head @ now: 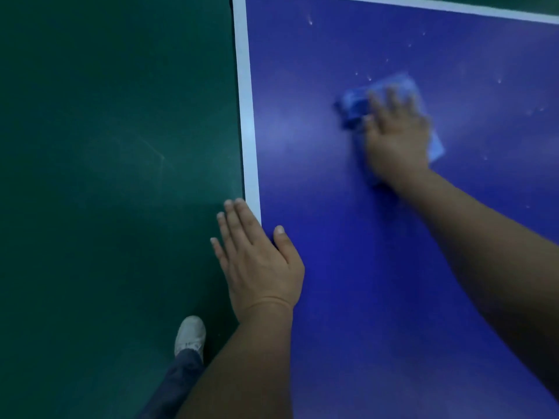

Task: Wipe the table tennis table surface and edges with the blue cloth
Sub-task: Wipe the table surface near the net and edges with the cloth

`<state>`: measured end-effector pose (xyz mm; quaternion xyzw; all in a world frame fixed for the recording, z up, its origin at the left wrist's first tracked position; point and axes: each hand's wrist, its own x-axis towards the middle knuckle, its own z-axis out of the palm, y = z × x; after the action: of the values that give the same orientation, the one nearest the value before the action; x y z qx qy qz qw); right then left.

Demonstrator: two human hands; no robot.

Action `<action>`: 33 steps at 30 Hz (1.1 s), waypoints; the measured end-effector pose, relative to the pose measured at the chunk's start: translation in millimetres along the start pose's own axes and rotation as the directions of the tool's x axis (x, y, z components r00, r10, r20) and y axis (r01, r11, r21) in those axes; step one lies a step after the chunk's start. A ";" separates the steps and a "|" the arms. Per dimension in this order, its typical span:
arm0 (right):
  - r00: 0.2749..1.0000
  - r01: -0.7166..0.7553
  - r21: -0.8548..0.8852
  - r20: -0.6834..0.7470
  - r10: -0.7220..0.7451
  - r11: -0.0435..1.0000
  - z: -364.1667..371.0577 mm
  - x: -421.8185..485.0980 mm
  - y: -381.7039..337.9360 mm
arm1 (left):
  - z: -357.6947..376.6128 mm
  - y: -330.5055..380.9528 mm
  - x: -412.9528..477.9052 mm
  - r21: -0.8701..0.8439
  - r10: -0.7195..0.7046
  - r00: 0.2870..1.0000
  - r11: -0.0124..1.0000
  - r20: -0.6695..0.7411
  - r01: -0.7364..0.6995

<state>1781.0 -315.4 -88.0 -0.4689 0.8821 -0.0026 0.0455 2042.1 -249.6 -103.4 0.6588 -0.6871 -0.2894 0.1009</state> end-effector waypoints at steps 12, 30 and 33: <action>0.995 0.101 -0.010 0.004 -0.101 0.995 6.8 -15.4 -15.6 | 1.1 -1.0 0.1 0.026 0.005 0.999 1.000 0.045 -0.006; 0.936 -0.350 0.058 0.001 0.351 0.935 2.5 -22.3 4.8 | 4.9 -1.8 -0.6 0.008 0.004 0.998 1.000 0.067 -0.005; 0.999 -0.004 0.042 -0.037 0.006 0.999 16.0 -48.1 -70.0 | 3.5 -1.7 -0.4 -0.013 -0.002 0.997 1.000 0.082 0.003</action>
<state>1867.0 -314.2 -96.9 -0.4655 0.8837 -0.0295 0.0391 2041.7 -248.2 -107.0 0.6466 -0.6879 -0.3207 0.0764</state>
